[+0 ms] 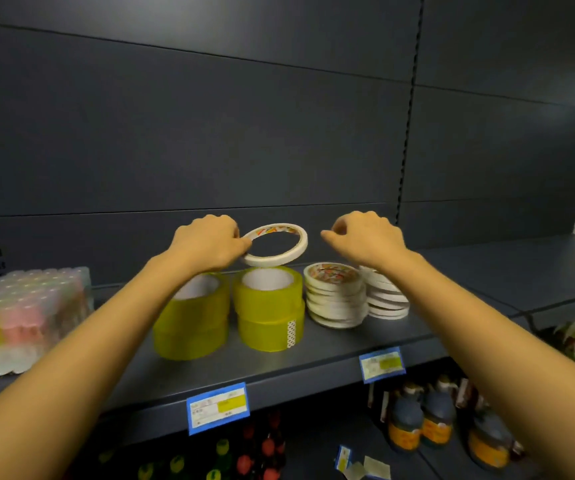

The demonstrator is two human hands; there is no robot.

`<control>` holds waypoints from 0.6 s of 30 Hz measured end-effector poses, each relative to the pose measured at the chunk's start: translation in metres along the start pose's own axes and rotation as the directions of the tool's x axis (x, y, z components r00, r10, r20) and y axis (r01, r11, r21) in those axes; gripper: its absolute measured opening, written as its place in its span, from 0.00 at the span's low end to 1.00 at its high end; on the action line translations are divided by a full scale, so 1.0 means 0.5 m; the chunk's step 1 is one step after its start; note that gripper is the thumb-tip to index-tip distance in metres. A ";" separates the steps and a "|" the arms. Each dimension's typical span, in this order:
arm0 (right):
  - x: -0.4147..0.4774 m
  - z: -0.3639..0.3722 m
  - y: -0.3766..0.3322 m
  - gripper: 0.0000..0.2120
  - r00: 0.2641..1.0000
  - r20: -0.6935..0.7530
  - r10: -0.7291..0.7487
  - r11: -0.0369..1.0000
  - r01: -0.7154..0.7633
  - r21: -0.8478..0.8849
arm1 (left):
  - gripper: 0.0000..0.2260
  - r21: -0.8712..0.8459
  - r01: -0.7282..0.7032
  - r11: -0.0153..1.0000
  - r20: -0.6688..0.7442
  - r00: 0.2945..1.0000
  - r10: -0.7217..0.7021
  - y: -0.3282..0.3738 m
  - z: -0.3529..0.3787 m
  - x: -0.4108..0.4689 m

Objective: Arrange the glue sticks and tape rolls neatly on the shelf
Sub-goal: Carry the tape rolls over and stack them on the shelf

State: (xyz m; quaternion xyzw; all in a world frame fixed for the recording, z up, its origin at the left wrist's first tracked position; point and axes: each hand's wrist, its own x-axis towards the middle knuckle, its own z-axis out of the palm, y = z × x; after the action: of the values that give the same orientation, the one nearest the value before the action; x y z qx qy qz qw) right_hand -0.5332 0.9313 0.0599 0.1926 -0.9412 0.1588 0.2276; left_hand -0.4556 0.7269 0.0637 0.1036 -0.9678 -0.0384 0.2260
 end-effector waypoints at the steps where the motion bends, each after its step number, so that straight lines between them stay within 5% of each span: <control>1: 0.004 -0.012 0.024 0.18 1.000 -0.002 0.001 1.000 -0.001 0.010 | 0.14 -0.005 0.001 1.000 0.008 1.000 -0.001 0.027 0.011 0.010; 14: 0.028 -0.026 0.181 0.14 0.999 0.031 -0.043 0.999 0.044 -0.024 | 0.10 0.161 0.015 0.987 0.120 0.992 -0.035 0.199 0.143 0.077; 18: 0.038 -0.016 0.154 0.13 0.990 0.003 -0.142 0.990 0.142 0.002 | 0.17 0.185 0.025 0.982 -0.071 0.997 -0.012 0.185 0.124 0.064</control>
State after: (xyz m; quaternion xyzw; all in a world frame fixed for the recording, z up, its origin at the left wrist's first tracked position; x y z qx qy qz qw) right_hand -0.5796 0.9961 0.0597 0.2597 -0.9253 0.1428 0.2367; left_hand -0.5284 0.8118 0.0331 0.1345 -0.9578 0.0536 0.2484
